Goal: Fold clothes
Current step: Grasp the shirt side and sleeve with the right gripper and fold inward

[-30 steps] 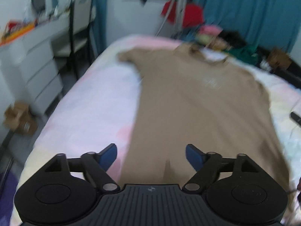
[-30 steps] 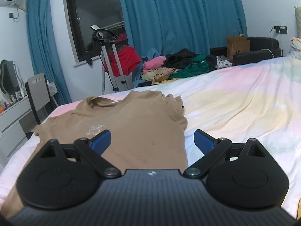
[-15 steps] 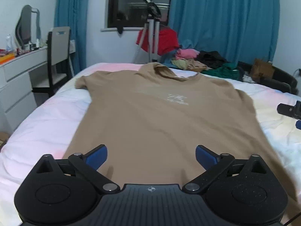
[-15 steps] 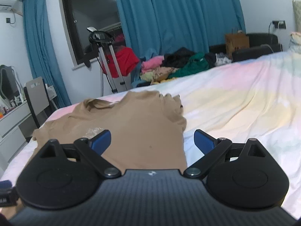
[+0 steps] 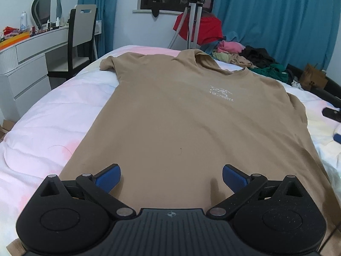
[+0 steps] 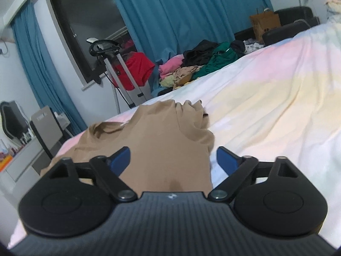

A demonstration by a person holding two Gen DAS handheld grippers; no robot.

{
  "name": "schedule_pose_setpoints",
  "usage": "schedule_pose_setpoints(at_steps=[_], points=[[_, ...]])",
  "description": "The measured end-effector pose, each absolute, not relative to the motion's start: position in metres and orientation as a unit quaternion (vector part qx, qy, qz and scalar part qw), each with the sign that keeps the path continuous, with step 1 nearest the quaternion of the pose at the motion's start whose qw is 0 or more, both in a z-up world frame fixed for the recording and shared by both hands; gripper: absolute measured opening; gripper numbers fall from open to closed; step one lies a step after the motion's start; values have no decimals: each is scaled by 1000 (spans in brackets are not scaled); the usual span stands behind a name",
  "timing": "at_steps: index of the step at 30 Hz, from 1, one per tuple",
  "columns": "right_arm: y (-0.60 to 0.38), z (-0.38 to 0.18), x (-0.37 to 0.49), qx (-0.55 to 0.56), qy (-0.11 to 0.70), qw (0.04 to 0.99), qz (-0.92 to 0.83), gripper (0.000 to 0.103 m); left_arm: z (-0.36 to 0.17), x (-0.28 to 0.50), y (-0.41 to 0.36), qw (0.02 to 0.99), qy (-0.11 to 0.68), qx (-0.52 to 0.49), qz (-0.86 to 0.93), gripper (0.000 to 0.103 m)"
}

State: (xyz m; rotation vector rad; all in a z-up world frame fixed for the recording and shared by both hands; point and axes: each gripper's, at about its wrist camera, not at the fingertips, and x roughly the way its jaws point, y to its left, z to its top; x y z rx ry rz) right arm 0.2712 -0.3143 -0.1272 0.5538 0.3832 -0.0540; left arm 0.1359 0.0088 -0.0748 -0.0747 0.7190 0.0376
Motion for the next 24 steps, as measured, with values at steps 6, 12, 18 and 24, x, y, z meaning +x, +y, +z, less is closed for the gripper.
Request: schedule_pose_setpoints(at_steps=[6, 12, 18, 24], points=[[-358, -147, 314, 381, 188, 905, -6, 75, -83, 139, 3, 930, 366, -25, 38, 103], [-397, -179, 353, 459, 185, 867, -53, 57, -90, 149, 2, 927, 372, -19, 53, 103], [-405, -208, 377, 490, 184, 851, -32, 56, -97, 168, -4, 923, 382, -22, 51, 103], [-375, -191, 390, 420, 194, 887, 16, 56, -99, 180, -6, 919, 390, -46, 29, 103]])
